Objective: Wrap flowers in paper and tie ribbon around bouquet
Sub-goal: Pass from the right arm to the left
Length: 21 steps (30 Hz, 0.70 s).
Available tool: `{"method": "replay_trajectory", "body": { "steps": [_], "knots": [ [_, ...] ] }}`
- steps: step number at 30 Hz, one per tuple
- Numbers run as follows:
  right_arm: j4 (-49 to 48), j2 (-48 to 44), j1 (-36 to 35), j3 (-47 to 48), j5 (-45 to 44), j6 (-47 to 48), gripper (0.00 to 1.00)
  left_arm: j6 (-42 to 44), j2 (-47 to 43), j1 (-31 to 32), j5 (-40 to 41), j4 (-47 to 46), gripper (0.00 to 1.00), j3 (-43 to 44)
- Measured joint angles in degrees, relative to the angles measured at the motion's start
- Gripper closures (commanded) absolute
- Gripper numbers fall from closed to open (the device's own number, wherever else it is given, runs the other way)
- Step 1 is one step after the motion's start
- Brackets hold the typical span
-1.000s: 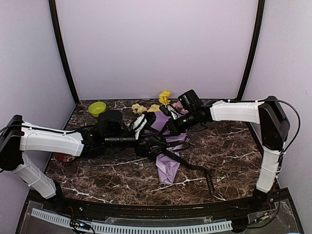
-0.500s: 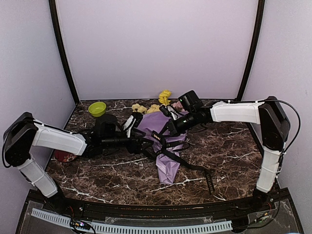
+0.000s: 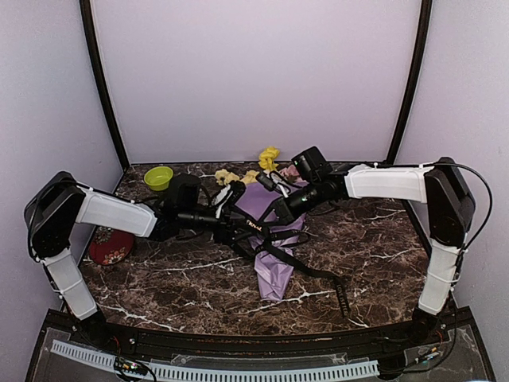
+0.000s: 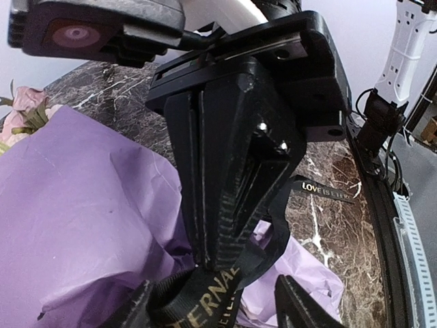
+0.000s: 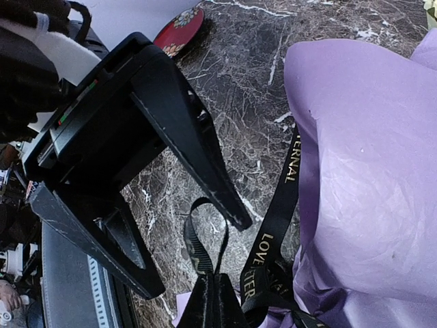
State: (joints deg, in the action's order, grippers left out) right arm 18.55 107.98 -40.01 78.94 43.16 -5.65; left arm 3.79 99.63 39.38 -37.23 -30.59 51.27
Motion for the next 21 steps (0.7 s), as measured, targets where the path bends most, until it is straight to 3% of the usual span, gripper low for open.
{"method": "replay_trajectory", "body": {
  "steps": [8,13,17,21],
  "knots": [
    [1.0,0.0,0.0,0.0,1.9,2.3,1.00,2.2,3.0,-0.1,-3.2,2.7,0.98,2.3],
    [1.1,0.0,0.0,0.0,2.0,2.4,1.00,2.0,3.0,-0.1,-4.7,2.8,1.00,2.3],
    [1.4,-0.2,0.0,0.0,1.4,2.8,0.71,1.4,3.0,-0.1,-4.8,2.0,1.00,1.8],
    [2.0,-2.3,0.3,0.0,-4.1,1.1,0.62,0.6,3.0,-0.1,-4.0,1.5,1.00,0.9]
  ]
}}
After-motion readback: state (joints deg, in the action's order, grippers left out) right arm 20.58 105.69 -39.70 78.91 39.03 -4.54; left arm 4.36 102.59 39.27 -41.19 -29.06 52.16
